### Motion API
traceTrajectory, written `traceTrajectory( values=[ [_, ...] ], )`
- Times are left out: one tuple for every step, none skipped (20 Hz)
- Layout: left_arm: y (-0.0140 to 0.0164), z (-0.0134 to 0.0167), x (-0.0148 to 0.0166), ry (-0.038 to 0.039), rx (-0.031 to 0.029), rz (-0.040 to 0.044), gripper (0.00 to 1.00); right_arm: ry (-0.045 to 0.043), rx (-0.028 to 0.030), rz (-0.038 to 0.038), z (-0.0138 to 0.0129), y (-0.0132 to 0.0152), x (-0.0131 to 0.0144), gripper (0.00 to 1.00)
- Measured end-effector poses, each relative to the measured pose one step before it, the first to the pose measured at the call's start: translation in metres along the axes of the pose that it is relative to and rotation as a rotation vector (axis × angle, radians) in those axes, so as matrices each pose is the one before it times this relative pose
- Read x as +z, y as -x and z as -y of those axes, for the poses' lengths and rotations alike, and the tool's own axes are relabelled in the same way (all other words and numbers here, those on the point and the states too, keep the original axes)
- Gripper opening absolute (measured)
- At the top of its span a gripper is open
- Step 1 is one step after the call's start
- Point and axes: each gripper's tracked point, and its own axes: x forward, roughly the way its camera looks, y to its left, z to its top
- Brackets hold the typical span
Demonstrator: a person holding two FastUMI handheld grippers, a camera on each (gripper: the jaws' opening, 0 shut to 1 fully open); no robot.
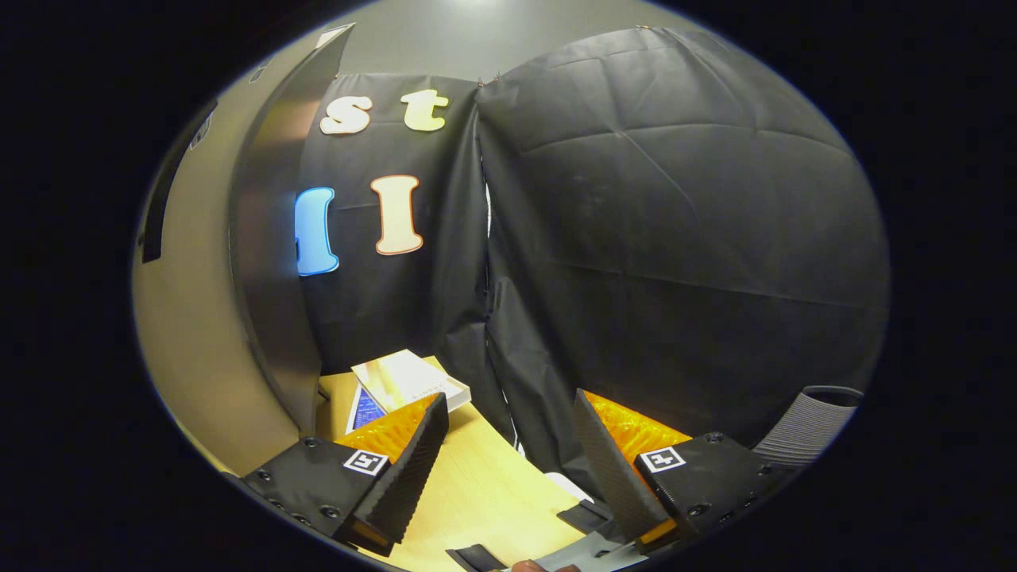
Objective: Grab one shoe with the right hand and put it into the shoe cabinet, grab the other shoe with the left hand and put it into the shoe cabinet; then close the right door with the right hand and the left door with the left hand.
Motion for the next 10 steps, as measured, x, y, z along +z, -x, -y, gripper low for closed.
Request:
traceTrajectory(
  values=[
    [0.01055, 0.00151, 0.00846, -0.02755, -0.00176, 0.04345, 0.99, 0.00493, 0.00390, 0.00714, -0.00153, -0.00060, 0.00401, 0.99],
    [0.01126, 0.00138, 0.00663, -0.01914, -0.00238, 0.03962, 0.98, 0.00261, 0.00365, 0.00828, -0.00245, -0.00043, 0.00540, 0.99],
    [0.01170, 0.00471, 0.00716, -0.01169, -0.01015, 0.03297, 0.99, -0.00085, 0.00655, 0.00752, -0.00284, -0.00122, 0.00583, 0.99],
    [0.01185, 0.00546, 0.00676, -0.00801, -0.01392, 0.03577, 0.98, -0.00359, 0.01055, 0.00765, -0.00451, -0.00098, 0.00687, 0.99],
    [0.01277, 0.00514, 0.00859, -0.00698, -0.01555, 0.04093, 0.99, -0.00271, 0.01041, 0.00787, -0.00365, -0.00017, 0.00749, 0.99],
    [0.01088, 0.00659, 0.00796, -0.00102, -0.02235, 0.04309, 0.99, -0.00119, 0.00956, 0.01156, -0.00410, -0.00031, 0.00802, 0.94],
    [0.00978, 0.00752, 0.00847, 0.00103, -0.03248, 0.04233, 0.99, 0.00103, 0.00962, 0.01468, -0.00434, -0.00077, 0.00944, 0.99],
    [0.01010, 0.00497, 0.00533, 0.00057, -0.01783, 0.03470, 0.99, 0.00591, 0.00785, 0.01494, -0.00453, -0.00093, 0.01033, 0.94],
    [0.01026, 0.00241, 0.00335, -0.00535, -0.00474, 0.02603, 0.99, 0.00929, 0.00538, 0.01421, -0.00313, 0.00136, 0.00910, 0.99],
    [0.01518, 0.00171, 0.00171, -0.00824, 0.00635, 0.02315, 0.99, 0.00538, 0.01116, 0.01455, -0.00449, -0.00024, 0.01017, 0.94]
  ],
)
